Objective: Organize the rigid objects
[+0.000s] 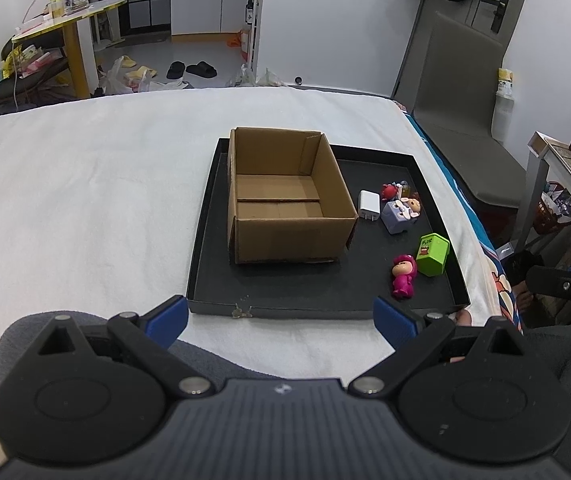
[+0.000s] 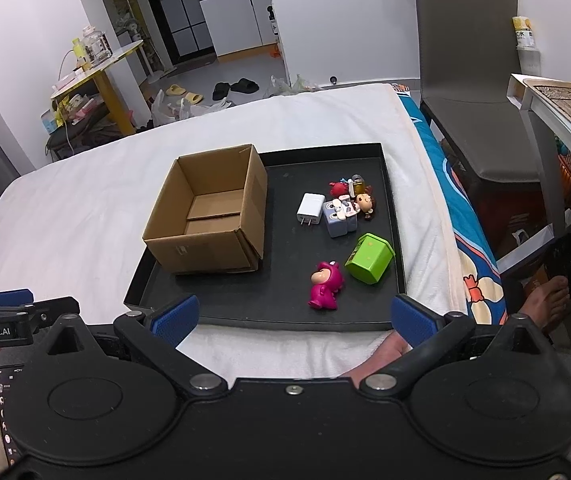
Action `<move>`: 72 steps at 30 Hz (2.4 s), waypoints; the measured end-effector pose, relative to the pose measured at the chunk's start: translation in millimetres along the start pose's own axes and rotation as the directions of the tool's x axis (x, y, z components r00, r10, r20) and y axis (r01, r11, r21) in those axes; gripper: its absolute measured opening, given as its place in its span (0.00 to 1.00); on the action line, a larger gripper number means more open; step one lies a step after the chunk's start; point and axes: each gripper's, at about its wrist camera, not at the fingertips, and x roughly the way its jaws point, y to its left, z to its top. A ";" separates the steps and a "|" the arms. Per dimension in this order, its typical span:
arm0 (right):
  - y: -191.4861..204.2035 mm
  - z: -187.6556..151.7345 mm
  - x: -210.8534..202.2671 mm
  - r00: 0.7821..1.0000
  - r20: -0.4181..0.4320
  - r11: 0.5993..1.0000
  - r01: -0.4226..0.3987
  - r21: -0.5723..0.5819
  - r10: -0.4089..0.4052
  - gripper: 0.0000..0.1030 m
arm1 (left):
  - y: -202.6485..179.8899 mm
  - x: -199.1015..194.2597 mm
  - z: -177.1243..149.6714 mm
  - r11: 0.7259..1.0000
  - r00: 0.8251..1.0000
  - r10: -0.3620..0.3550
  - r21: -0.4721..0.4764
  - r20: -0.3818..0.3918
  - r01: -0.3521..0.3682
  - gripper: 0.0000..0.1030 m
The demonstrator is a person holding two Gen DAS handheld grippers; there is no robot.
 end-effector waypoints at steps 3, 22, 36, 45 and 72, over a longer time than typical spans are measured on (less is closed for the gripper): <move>-0.4 0.1 -0.1 1.000 -0.001 1.000 0.000 0.001 0.000 1.00 | -0.1 0.9 -0.3 1.000 1.000 0.000 0.001 -0.005 0.000 0.95; 1.8 0.9 -1.8 1.000 0.000 1.000 0.007 -0.011 -0.007 1.00 | 1.3 1.1 1.5 1.000 1.000 0.006 -0.002 -0.005 -0.006 0.95; 0.0 -0.2 3.7 1.000 0.000 1.000 0.017 -0.014 -0.017 1.00 | 2.5 8.0 1.1 1.000 1.000 0.016 0.010 -0.026 -0.016 0.95; -7.5 -3.1 18.2 1.000 -0.026 1.000 0.019 0.012 -0.019 1.00 | 5.8 22.7 1.7 1.000 0.999 0.020 0.008 -0.046 -0.019 0.95; -45.4 13.5 82.8 0.997 -0.071 0.989 -0.004 0.146 0.014 0.86 | 25.0 81.9 42.8 0.997 0.998 0.042 -0.057 -0.043 -0.044 0.92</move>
